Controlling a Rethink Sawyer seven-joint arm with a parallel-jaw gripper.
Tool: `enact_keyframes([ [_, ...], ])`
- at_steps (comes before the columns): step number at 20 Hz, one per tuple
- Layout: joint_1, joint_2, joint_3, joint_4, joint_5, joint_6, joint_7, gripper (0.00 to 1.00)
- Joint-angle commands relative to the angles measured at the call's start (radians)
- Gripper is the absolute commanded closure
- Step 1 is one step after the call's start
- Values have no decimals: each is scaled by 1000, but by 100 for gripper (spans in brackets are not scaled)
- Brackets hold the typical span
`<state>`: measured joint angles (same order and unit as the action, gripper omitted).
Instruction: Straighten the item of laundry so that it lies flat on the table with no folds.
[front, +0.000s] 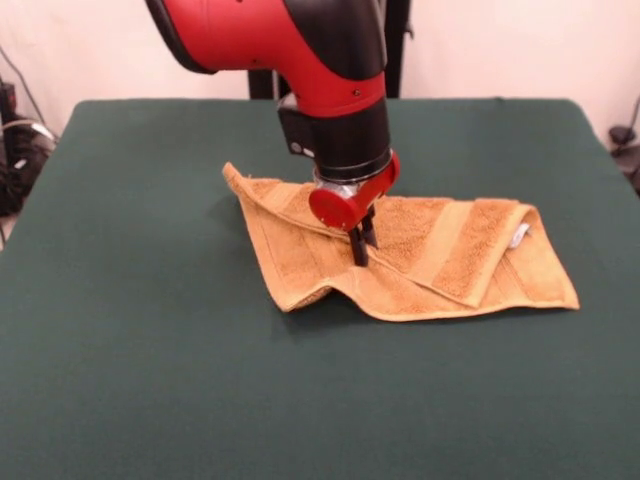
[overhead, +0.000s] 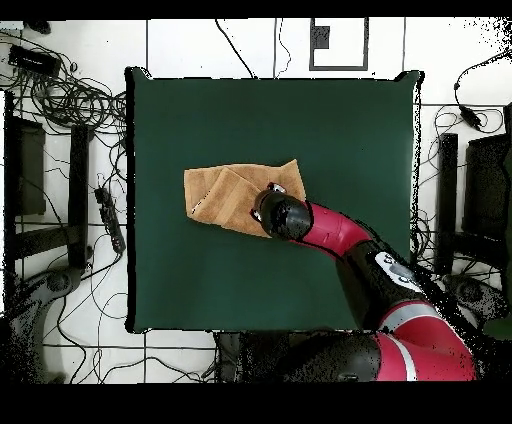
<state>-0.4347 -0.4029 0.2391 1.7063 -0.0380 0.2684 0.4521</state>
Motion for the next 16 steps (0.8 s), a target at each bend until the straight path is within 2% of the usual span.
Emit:
enact_keyframes([
  [1,42,112,-66,23,14,97,269,100],
  [15,33,122,-66,2,16,86,257,100],
  [16,33,121,-67,3,15,88,257,0],
])
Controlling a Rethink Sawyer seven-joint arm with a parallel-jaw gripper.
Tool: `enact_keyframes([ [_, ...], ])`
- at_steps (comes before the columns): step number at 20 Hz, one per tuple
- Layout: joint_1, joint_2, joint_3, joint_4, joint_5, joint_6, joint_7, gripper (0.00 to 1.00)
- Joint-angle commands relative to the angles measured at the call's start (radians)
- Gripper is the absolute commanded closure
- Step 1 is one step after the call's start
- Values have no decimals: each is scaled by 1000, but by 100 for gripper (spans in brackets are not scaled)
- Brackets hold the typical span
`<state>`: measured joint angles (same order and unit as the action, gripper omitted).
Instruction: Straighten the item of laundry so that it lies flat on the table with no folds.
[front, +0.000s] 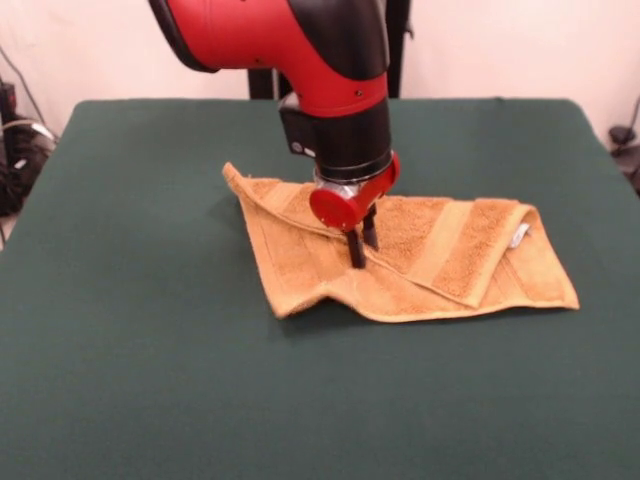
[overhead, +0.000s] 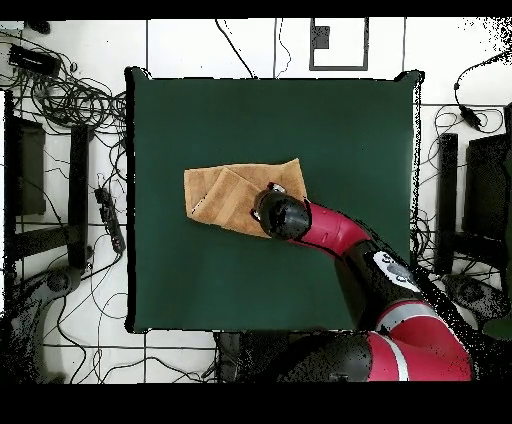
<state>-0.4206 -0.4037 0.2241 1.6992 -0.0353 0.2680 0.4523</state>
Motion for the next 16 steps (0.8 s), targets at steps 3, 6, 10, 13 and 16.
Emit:
enact_keyframes([
  [3,11,121,-44,15,9,87,248,0],
  [6,11,119,-44,16,9,93,248,0],
  [10,2,119,-34,23,9,81,248,0],
  [13,-49,119,14,49,11,24,248,0],
  [16,-88,117,59,72,9,-17,249,0],
])
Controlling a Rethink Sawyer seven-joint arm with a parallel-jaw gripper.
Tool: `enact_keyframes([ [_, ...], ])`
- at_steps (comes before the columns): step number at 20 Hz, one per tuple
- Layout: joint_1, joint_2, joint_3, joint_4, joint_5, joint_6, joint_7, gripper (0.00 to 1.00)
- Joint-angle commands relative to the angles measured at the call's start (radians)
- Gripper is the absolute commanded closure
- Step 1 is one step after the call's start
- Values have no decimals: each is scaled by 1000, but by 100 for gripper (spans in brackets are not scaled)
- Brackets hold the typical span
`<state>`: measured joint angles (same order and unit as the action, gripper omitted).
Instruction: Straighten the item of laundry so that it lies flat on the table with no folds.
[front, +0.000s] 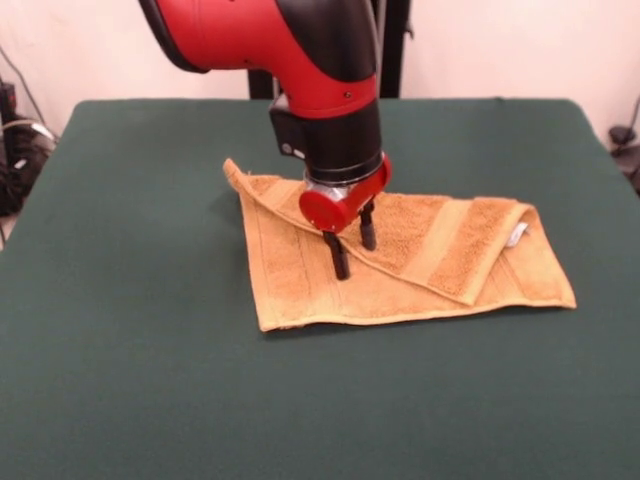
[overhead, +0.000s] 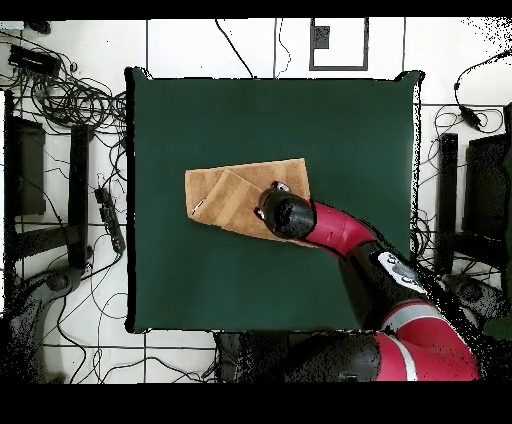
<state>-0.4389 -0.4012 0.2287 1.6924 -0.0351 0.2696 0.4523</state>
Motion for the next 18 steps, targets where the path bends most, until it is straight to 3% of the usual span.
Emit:
enact_keyframes([
  [1,-97,111,88,99,10,-41,253,0],
  [5,-208,102,239,184,17,-92,263,0],
  [7,-213,82,253,204,18,-92,278,0],
  [13,-29,19,32,120,31,50,312,0],
  [18,49,17,-80,74,34,135,304,0],
])
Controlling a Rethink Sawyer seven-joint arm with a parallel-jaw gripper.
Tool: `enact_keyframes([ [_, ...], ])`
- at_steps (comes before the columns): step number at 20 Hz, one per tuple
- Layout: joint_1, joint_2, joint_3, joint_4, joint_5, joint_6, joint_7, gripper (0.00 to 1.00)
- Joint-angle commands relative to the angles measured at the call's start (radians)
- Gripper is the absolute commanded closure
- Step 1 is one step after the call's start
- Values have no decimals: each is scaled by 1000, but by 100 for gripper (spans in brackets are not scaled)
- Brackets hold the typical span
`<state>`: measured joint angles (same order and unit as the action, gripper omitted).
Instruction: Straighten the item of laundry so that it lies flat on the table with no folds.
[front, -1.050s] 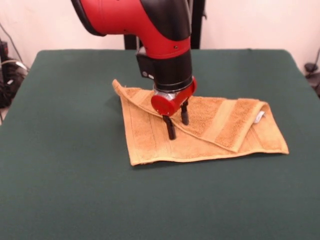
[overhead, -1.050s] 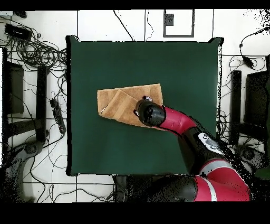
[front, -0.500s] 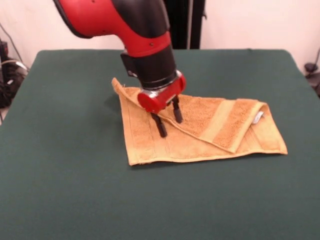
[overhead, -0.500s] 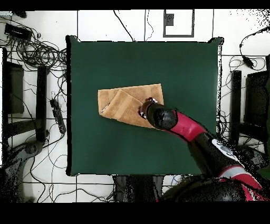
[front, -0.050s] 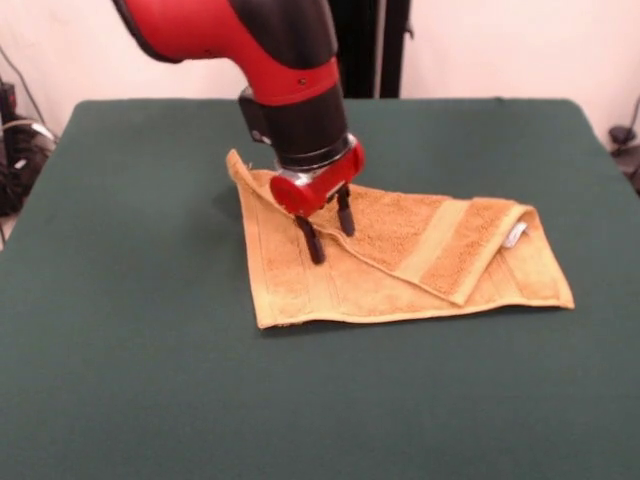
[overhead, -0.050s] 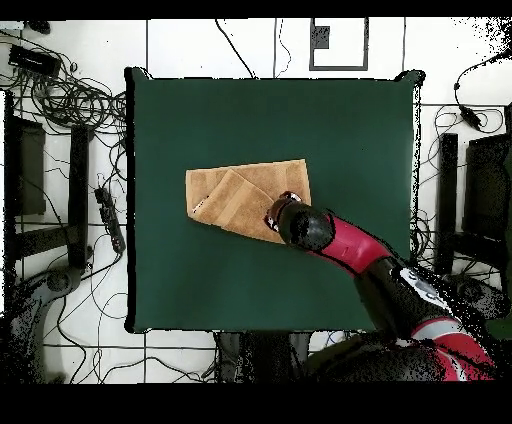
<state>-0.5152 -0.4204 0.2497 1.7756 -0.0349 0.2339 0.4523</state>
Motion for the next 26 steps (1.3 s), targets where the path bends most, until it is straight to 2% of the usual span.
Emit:
enact_keyframes([
  [1,131,39,-110,-12,38,180,302,0],
  [7,125,73,-91,-10,63,149,286,0],
  [14,184,84,-152,-43,75,187,289,0],
  [15,192,85,-162,-49,76,195,288,100],
  [26,210,78,-183,-41,66,131,290,100],
])
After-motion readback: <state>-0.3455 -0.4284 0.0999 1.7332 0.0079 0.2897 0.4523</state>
